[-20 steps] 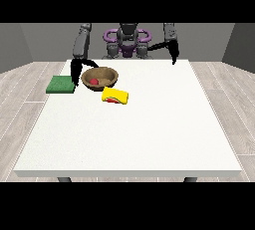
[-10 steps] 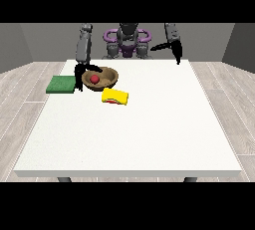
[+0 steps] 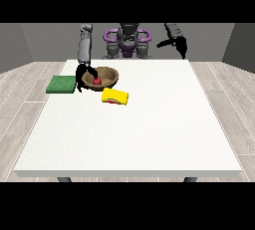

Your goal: Pick the cup and pour the ball into the bowl, then pick the bowl and place it on the pad

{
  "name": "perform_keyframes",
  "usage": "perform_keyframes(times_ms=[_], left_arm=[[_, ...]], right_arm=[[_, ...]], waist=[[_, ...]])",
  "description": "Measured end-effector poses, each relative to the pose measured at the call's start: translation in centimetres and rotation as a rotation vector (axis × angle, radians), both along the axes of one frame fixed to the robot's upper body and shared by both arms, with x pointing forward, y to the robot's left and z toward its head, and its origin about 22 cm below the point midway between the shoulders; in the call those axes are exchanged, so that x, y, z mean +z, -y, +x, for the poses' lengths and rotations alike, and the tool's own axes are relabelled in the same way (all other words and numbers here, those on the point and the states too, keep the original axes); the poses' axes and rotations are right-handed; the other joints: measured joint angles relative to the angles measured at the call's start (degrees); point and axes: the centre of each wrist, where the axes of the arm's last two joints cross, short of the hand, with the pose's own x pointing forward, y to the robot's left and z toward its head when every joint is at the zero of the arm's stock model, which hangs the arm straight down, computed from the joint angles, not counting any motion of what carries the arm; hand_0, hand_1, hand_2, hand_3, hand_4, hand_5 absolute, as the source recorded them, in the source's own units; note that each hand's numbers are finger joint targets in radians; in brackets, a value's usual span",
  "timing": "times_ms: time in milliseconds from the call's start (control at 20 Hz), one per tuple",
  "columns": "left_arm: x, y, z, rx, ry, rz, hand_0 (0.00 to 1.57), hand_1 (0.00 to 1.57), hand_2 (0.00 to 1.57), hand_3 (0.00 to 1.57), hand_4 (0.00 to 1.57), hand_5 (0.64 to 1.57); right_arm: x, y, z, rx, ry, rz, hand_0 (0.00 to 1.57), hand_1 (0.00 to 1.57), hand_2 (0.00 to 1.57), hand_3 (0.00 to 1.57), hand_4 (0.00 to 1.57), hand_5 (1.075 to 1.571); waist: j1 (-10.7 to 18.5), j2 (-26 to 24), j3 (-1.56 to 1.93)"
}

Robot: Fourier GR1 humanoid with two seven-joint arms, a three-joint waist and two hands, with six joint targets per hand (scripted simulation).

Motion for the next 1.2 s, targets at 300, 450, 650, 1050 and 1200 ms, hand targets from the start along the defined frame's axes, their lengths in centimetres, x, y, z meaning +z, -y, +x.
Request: perform_keyframes(times_ms=[300, 450, 650, 1050, 1200], left_arm=[[-1.0, -1.0, 0.2, 0.012, -0.056, -0.016, 0.00, 0.00, 0.00, 0.00, 0.96, 1.422], [-3.4, -2.8, -0.3, 0.064, -0.137, -0.026, 0.00, 0.00, 0.00, 0.00, 0.99, 1.419], [-6.8, -5.4, -2.0, 0.133, -0.247, -0.036, 0.00, 0.00, 0.00, 0.00, 1.00, 1.404], [-7.7, -7.8, -2.9, 0.205, -0.262, -0.048, 0.00, 0.00, 0.00, 0.00, 1.02, 1.431], [-7.3, -7.5, -2.6, 0.192, -0.218, -0.044, 0.00, 0.00, 0.00, 0.00, 1.10, 1.448]], right_arm=[[1.3, 1.2, 0.7, -0.075, -0.193, -0.190, 1.57, 1.57, 1.57, 0.95, 0.87, 1.567], [2.3, 0.5, 1.8, -0.076, -0.329, -0.207, 1.57, 1.57, 1.57, 0.97, 0.82, 1.564], [4.8, -0.8, 4.0, -0.047, -0.449, -0.214, 1.57, 1.57, 1.57, 0.89, 0.81, 1.567], [9.5, 1.8, 5.5, -0.044, -0.478, -0.166, 1.57, 1.57, 1.57, 0.75, 0.79, 1.570], [11.1, 2.5, 6.1, -0.061, -0.449, -0.149, 1.57, 1.57, 1.57, 0.73, 0.78, 1.571]], waist=[[0.33, -3.10, 0.60], [-2.61, -7.22, 1.26], [-6.79, -13.37, 1.69], [-10.83, -14.21, 1.99], [-10.24, -11.98, 2.02]])
